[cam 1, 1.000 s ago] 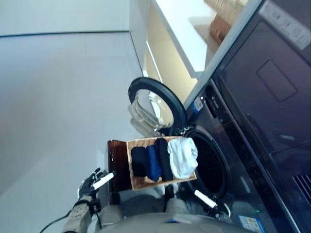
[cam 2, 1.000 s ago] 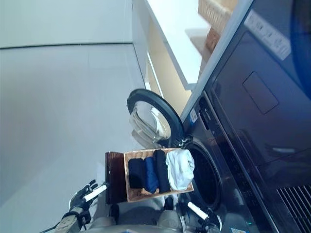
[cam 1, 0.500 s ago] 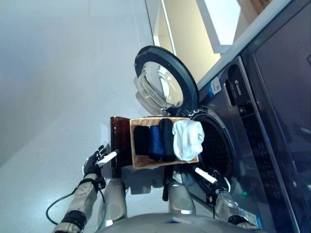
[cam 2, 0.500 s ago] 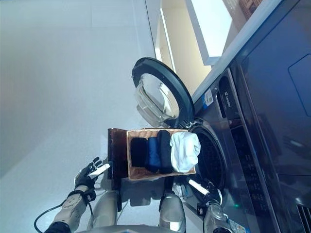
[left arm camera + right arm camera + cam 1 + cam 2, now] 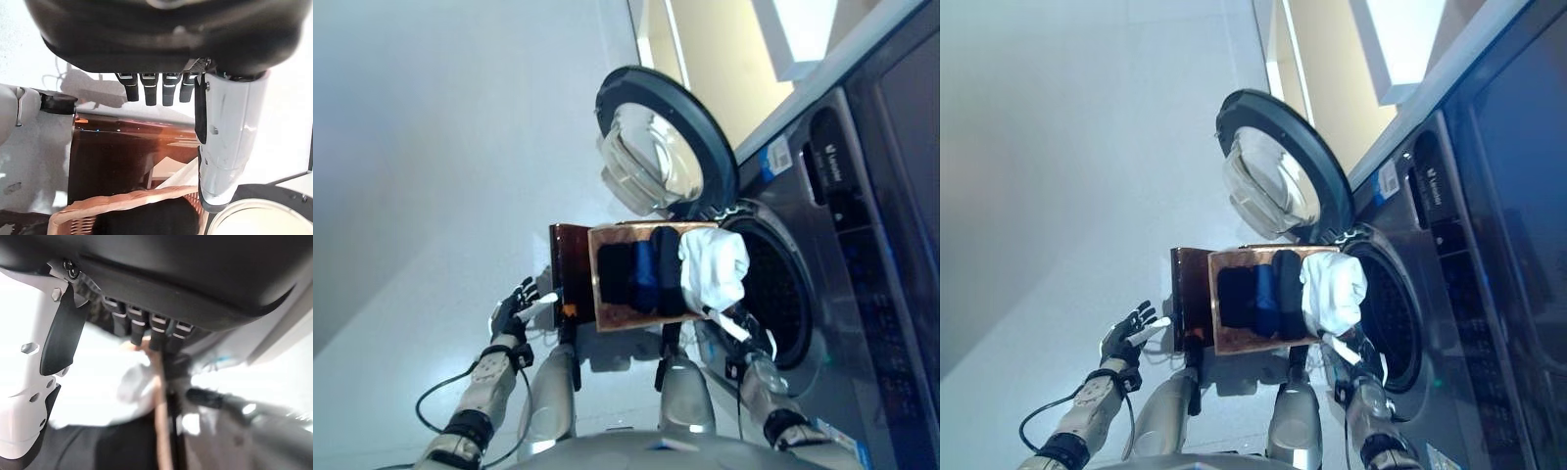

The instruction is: Pick up the clothes and place them into the washing machine

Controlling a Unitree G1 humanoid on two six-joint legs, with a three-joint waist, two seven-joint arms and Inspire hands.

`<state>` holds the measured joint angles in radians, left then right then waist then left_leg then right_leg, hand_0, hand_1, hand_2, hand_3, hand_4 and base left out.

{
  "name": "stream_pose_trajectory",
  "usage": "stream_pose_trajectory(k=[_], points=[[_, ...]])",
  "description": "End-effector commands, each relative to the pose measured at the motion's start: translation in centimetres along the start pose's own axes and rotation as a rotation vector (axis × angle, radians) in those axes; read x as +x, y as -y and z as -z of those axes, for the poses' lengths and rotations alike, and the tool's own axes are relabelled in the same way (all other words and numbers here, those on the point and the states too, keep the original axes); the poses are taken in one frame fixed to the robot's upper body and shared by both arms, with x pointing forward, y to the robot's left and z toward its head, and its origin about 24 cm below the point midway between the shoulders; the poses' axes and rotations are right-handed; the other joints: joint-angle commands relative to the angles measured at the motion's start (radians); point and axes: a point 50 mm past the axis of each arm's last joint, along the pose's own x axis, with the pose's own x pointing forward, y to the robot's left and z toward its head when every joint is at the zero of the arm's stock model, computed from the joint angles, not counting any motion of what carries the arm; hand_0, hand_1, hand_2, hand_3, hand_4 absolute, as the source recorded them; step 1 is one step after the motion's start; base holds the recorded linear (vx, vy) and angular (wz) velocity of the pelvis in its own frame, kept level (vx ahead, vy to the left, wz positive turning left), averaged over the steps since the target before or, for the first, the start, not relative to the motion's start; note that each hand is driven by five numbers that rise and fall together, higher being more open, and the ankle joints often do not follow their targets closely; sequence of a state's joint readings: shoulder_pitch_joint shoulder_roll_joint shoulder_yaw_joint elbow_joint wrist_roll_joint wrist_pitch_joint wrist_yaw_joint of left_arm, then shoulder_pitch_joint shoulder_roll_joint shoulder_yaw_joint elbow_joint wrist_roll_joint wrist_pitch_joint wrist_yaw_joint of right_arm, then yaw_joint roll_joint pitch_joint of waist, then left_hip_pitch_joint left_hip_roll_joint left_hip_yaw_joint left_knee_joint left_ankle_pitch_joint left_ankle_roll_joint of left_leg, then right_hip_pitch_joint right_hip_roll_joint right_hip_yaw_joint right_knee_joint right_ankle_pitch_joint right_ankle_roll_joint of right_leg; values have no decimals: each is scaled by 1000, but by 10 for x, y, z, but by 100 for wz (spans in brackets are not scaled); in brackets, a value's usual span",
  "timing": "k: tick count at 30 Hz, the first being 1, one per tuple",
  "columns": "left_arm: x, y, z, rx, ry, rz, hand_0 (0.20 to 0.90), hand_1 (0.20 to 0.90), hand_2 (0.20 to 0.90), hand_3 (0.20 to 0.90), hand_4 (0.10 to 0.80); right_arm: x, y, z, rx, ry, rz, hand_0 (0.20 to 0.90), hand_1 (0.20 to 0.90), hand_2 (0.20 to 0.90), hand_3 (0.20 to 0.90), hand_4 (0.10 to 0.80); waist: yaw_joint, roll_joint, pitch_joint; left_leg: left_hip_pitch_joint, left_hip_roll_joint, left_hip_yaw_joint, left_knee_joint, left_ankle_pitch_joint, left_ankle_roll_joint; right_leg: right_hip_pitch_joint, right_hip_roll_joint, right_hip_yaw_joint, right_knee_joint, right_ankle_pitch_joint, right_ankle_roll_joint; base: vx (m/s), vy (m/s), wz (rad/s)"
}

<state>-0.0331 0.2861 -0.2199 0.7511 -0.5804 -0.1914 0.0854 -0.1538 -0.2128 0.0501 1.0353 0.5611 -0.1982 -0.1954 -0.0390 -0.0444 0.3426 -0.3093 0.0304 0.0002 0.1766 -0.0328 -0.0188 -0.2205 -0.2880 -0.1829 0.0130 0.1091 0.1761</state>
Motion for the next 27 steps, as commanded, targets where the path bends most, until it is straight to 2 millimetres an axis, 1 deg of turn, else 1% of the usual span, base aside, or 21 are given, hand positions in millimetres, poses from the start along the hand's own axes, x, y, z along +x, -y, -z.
stream_pose_trajectory(k=[1,2,5,6,7,10,11,15,18,20,22,27], points=[[-4,-10,-16,33,98,7,900,900,900,900,800,0,-3,-14,17,89,-22,900,900,900,900,800,11,-56,-56,-40,55,-47,79,-33,-93,-9,-155,32,16,191,86,14,30,5],[-4,-12,-14,40,90,-3,900,900,900,900,800,-2,-8,-9,17,74,-33,900,900,900,900,800,11,-62,-56,-39,52,-42,89,-43,-88,-8,-158,29,14,206,86,19,43,6],[-3,-14,-15,46,90,-14,900,900,900,900,800,-3,-7,-4,-10,57,-23,900,900,900,900,800,9,-68,-60,-36,47,-35,105,-58,-82,-5,-165,31,17,225,86,12,26,1],[-3,-14,-15,46,90,-14,900,900,900,900,800,-3,-7,-4,-10,57,-23,900,900,900,900,800,9,-68,-60,-36,47,-35,106,-59,-82,-5,-165,32,17,225,86,17,48,-3],[-3,-15,-18,53,102,-19,900,900,900,900,800,-2,-2,-4,-20,57,23,900,900,900,900,800,8,-68,-61,-43,41,-34,121,-64,-80,-5,-169,32,19,223,86,0,0,0],[-2,-15,-21,55,113,-23,900,900,900,900,800,0,1,-7,-7,62,53,900,900,900,900,800,12,-67,-61,-52,37,-37,133,-68,-81,-3,-172,28,19,216,86,0,0,0],[-3,-16,-23,53,125,-31,900,900,900,900,800,1,0,-13,-9,81,59,900,900,900,900,800,15,-67,-58,-54,39,-38,131,-67,-82,-4,-172,25,18,214,86,0,0,0],[-4,-22,-23,60,127,-60,900,900,900,900,800,1,0,-17,-56,108,51,900,900,900,900,800,15,-78,-56,-53,48,-39,124,-59,-88,-7,-167,26,19,208,86,0,0,0],[-4,-24,-26,64,139,-78,900,900,900,900,800,-1,5,-14,-92,112,90,900,900,900,900,800,11,-85,-53,-52,57,-42,116,-51,-94,-13,-161,31,24,196,86,-19,-21,0],[-4,-23,-27,62,144,-78,900,900,900,900,800,-2,5,-14,-105,114,94,900,900,900,900,800,11,-86,-52,-52,59,-42,115,-49,-95,-15,-161,32,26,193,86,-23,-11,-1],[-3,-21,-31,58,165,-81,900,900,900,900,800,0,7,-19,-166,136,125,900,900,900,900,800,12,-83,-39,-62,62,-47,119,-44,-98,-24,-160,34,30,184,86,-72,-22,-5],[0,-14,-35,57,183,-69,900,900,900,900,800,6,1,-40,-268,201,116,900,900,900,900,800,11,-69,-21,-93,60,-57,128,-34,-102,-47,-161,39,44,166,86,-65,-7,0]])
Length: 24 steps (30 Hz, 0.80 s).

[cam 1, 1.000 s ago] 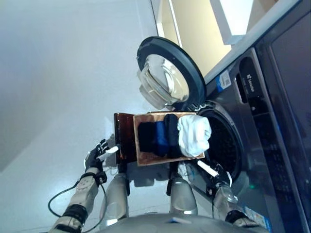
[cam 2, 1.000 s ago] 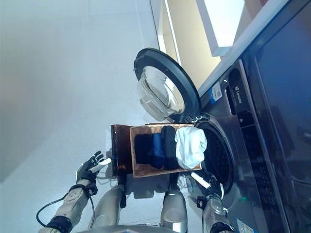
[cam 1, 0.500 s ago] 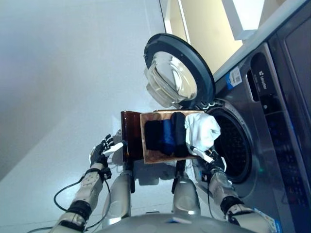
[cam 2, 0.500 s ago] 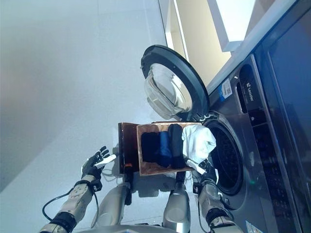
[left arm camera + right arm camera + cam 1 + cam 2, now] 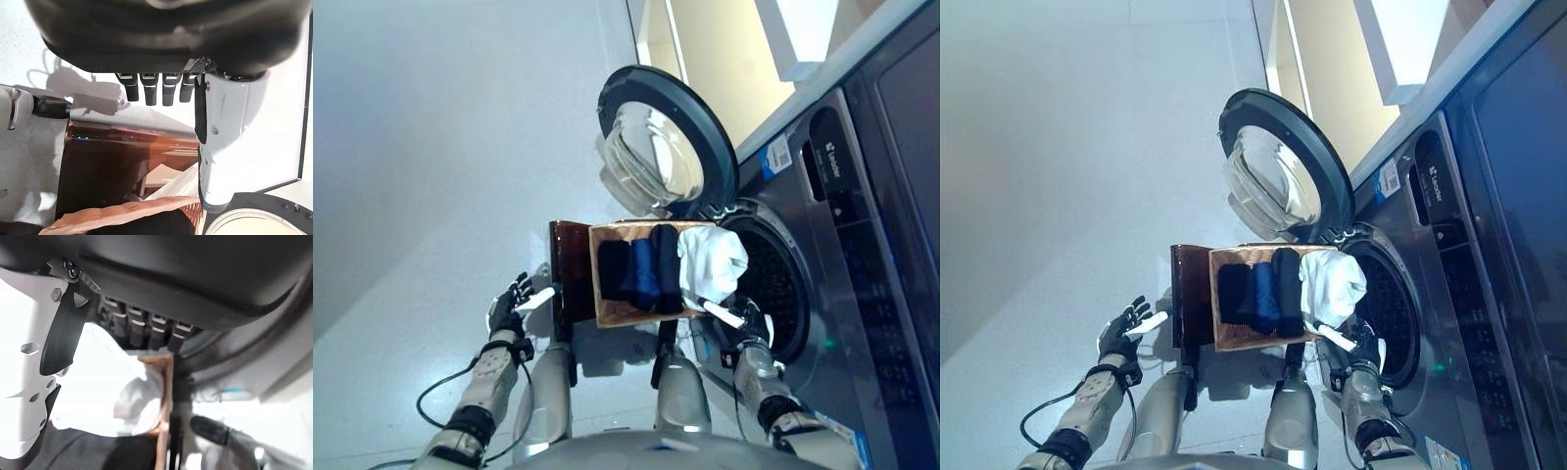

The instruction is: Pick up the clothes and place them into the washing machine

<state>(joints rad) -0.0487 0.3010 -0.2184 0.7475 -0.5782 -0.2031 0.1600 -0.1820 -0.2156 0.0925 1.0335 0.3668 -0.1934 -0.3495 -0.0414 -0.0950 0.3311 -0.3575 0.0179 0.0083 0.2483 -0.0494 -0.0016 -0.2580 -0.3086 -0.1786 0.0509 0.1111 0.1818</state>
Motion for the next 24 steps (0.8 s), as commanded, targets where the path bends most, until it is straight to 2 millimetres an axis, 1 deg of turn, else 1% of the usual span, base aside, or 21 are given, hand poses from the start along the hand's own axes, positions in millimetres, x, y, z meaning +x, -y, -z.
stream_pose_trajectory(k=[1,6,12,15,19,21,22,23,24], points=[[-1,-7,-27,42,153,11,900,900,900,900,800,10,14,-30,-71,122,55,900,900,900,900,800,17,-13,-7,-50,71,-68,56,-15,-120,-12,-140,33,8,161,80,-37,-21,2],[-1,-3,-28,47,160,36,900,900,900,900,800,19,21,-42,-120,111,105,900,900,900,900,800,39,6,6,-64,73,-79,51,-3,-127,-20,-145,13,18,153,80,-25,-32,10],[-3,-1,-33,58,179,73,900,900,900,900,800,32,44,-61,-188,70,216,900,900,900,900,800,79,37,26,-84,76,-84,47,5,-132,-40,-149,-3,36,148,80,-19,-15,4],[-3,3,-37,70,189,105,900,900,900,900,800,35,58,-65,-218,39,273,900,900,900,900,800,95,57,32,-92,74,-91,44,12,-134,-47,-152,-4,46,135,80,0,-6,8],[-3,7,-41,78,202,130,900,900,900,900,800,38,68,-74,-225,25,326,900,900,900,900,800,109,78,39,-97,72,-96,39,15,-134,-58,-150,-1,62,113,77,10,-2,9],[-3,9,-41,78,202,135,900,900,900,900,800,38,70,-78,-220,30,332,900,900,900,900,800,111,82,40,-98,72,-97,41,13,-134,-63,-150,1,65,110,76,0,0,0],[-4,9,-41,77,201,137,900,900,900,900,800,39,69,-83,-205,42,334,900,900,900,900,800,113,86,40,-99,71,-97,41,13,-133,-66,-150,2,67,106,75,0,0,0],[-3,10,-41,76,202,139,900,900,900,900,800,40,67,-95,-178,72,333,900,900,900,900,800,115,95,44,-104,69,-99,41,13,-132,-75,-151,8,71,104,74,0,0,0],[-3,11,-41,72,199,140,900,900,900,900,800,41,65,-98,-172,85,328,900,900,900,900,800,118,101,45,-103,73,-99,49,5,-132,-77,-146,13,78,96,71,0,0,0]])
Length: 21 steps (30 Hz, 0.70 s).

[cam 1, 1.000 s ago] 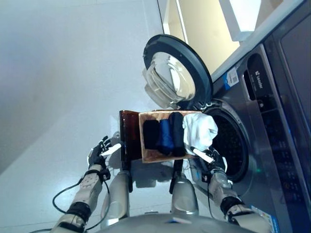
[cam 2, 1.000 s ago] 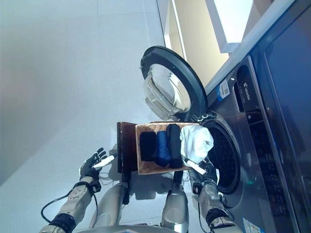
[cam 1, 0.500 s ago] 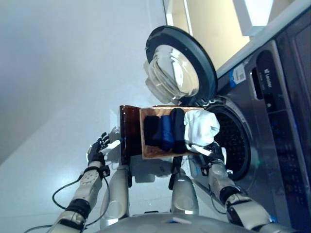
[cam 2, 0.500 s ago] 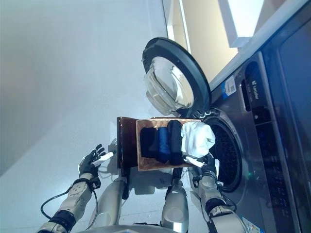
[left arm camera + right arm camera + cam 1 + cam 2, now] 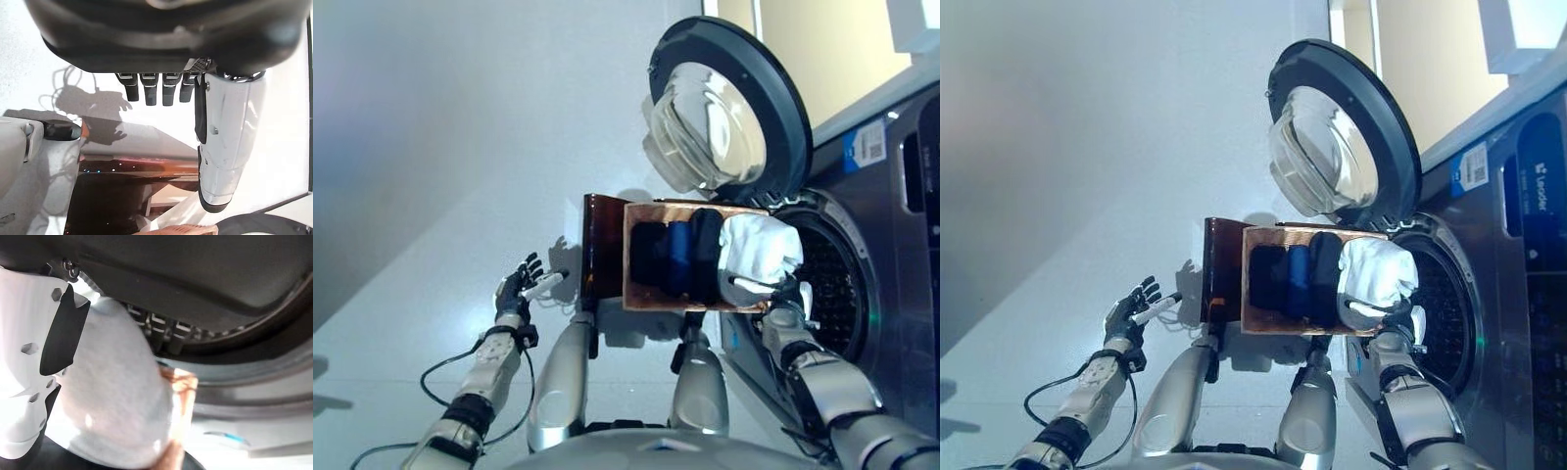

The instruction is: Pick up the clothes and place them into the washing machine

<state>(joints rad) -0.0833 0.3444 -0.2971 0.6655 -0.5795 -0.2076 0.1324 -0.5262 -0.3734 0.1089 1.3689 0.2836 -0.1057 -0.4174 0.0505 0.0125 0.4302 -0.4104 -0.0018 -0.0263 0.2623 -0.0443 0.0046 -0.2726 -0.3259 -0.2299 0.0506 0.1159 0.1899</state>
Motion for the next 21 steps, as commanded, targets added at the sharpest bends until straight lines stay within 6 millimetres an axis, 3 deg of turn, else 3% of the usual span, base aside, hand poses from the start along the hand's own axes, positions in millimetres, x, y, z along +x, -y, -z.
stream_pose_trajectory(k=[1,6,13,15,17,19,21], points=[[-6,-6,-16,19,112,14,900,900,900,900,800,10,28,-20,36,58,117,900,900,900,900,800,25,-8,-56,-55,88,-64,30,8,-136,-68,-133,66,76,95,63,0,0,0],[-4,-6,-14,1,102,-8,900,900,900,900,800,6,13,-41,86,147,59,900,900,900,900,800,26,1,-51,-82,91,-64,87,-23,-131,-112,-131,88,131,65,55,0,-2,-3],[-5,-3,-18,5,112,25,900,900,900,900,800,8,15,-38,-14,108,52,900,900,900,900,800,50,34,-49,-162,71,-85,190,-57,-120,-175,-145,98,228,15,45,-8,-6,6],[-7,-1,-21,10,123,55,900,900,900,900,800,11,20,-39,-25,82,60,636,636,636,636,612,62,47,-49,-179,66,-90,209,-63,-116,-194,-147,105,252,4,43,-19,8,16],[-9,-1,-22,18,128,75,900,900,900,900,800,13,25,-40,-42,70,65,447,447,447,447,476,72,57,-50,-193,62,-88,231,-71,-111,-211,-150,112,277,-9,40,-10,24,19],[-9,0,-23,26,131,87,900,900,900,900,800,14,29,-41,-55,70,74,200,200,200,200,300,79,64,-51,-203,60,-91,246,-80,-109,-224,-153,118,293,-17,41,-6,24,12],[-9,-1,-23,37,129,89,900,900,900,900,800,14,30,-46,-64,86,69,200,200,200,200,300,80,69,-51,-213,59,-91,259,-82,-107,-237,-156,122,306,-21,40,-10,22,5]])
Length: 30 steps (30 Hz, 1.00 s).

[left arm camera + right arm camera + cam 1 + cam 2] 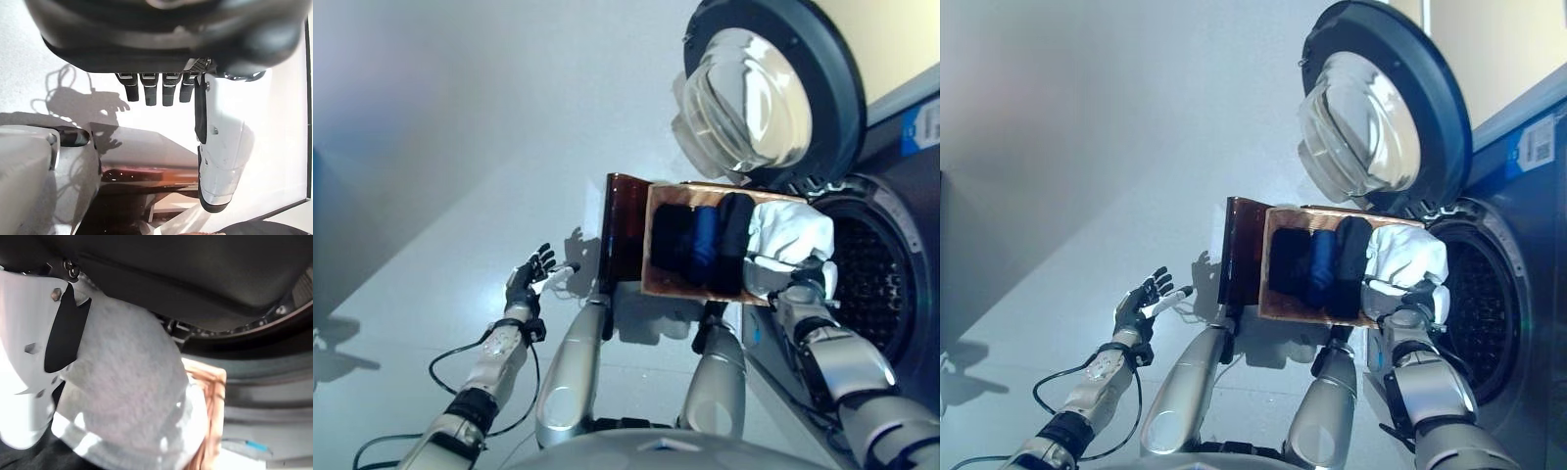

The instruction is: Pick up the clothes and place them into the washing machine

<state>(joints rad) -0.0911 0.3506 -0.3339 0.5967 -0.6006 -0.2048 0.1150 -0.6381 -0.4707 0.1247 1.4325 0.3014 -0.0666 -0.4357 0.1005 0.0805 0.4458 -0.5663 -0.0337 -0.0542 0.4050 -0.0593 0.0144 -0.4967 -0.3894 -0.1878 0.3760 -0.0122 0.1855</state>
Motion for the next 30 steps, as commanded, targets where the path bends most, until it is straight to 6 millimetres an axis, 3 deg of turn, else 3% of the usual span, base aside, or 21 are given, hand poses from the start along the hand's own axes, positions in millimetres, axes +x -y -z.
stream_pose_trajectory(k=[1,7,19,27,30], points=[[-11,-15,-12,51,84,13,900,900,900,900,800,0,-4,-10,-68,71,-46,200,200,200,200,300,29,1,-67,-60,90,-60,117,-67,-117,-15,-90,82,-20,106,44,0,0,0],[-12,-14,-10,49,81,11,900,900,900,900,800,-1,-5,-17,-83,96,-38,200,200,200,200,300,25,3,-72,-58,90,-60,107,-64,-116,-17,-86,87,-21,105,42,-1,11,-3],[-14,-19,-7,63,62,-8,900,900,900,900,800,2,5,-4,44,37,-3,200,200,200,200,300,14,-12,-78,-11,104,-59,63,-50,-130,32,-80,76,-58,114,46,0,0,0],[-12,-25,-3,12,54,-76,900,900,900,900,800,-2,8,1,532,47,-11,200,200,200,200,300,-45,-39,-90,2,126,-45,48,-49,-144,16,-65,98,-63,114,45,-5,-4,-3],[-17,-27,-2,-25,52,-86,900,900,900,900,800,-2,14,-4,854,34,27,200,200,200,200,300,-66,-40,-86,7,135,-36,45,-52,-147,9,-59,107,-68,115,46,-24,2,-13]])
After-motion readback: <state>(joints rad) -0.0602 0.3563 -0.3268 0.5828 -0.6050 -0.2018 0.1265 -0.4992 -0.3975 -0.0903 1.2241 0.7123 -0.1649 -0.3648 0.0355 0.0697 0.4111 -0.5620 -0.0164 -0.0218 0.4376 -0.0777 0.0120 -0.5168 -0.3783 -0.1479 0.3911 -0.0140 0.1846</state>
